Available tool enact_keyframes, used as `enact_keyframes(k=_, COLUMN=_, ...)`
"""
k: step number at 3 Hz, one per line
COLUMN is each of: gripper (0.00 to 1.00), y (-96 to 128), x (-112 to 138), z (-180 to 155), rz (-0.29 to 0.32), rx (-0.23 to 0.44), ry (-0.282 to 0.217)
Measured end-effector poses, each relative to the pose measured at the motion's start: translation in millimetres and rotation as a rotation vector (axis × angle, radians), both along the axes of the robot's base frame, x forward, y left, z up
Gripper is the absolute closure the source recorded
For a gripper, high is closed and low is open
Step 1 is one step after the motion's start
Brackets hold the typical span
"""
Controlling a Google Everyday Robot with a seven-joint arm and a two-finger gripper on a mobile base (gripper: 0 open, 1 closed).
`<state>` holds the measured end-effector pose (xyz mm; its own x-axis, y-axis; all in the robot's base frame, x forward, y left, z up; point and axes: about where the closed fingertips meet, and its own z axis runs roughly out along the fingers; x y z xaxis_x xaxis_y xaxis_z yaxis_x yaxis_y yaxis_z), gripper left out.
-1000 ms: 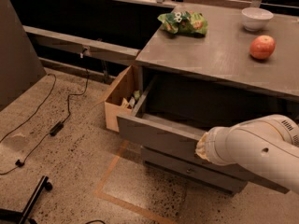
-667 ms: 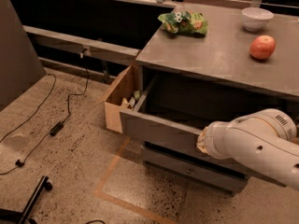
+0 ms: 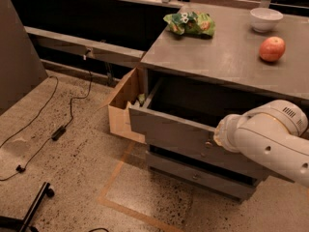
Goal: Close top drawer
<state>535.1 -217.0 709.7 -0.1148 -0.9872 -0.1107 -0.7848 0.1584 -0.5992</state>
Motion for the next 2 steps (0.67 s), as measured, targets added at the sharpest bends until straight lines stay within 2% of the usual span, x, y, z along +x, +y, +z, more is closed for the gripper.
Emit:
enact_keyframes(k=1, gripper=1.00, y=-8.7, x=17.3, z=-4.2, rz=-0.017, rx=-0.033, ry=-0.003)
enact_keyframes(k=2, gripper=1.00, y=-8.9, x=17.7, z=-4.3, rz=-0.018, rx=-0.034, ry=-0.003)
